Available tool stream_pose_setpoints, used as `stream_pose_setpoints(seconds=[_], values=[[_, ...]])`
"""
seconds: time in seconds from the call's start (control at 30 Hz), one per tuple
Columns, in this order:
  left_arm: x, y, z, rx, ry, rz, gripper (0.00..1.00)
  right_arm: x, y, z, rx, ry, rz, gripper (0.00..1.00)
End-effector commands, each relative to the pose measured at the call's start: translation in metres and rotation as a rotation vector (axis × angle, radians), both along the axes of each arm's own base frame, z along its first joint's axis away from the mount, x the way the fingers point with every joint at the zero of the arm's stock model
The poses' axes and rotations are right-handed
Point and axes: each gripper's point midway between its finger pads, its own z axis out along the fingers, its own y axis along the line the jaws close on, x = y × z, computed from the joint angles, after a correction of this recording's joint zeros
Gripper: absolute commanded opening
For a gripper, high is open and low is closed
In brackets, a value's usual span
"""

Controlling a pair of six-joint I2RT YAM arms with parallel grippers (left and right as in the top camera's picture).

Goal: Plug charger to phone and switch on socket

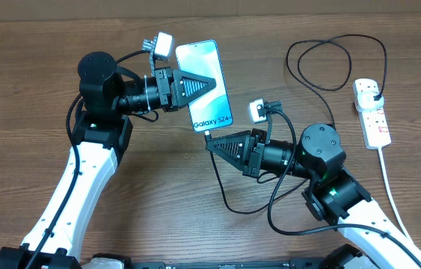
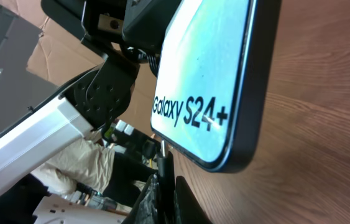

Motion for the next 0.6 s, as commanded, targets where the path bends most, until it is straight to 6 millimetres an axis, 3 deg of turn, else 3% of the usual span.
stream_pose_setpoints(seconds=[0.0, 0.57], values=[[-0.0274, -0.0095, 0.0095, -0.004, -0.048, -0.131, 0.04, 0.0333, -0.0166, 0.0129, 0.019, -0.04, -0.212, 0.04], [-0.0208, -0.0045, 0.0095, -0.006, -0.029, -0.097, 0.04, 0.0395, -0.0257, 0.0137, 0.043, 0.01, -0.225, 0.04]])
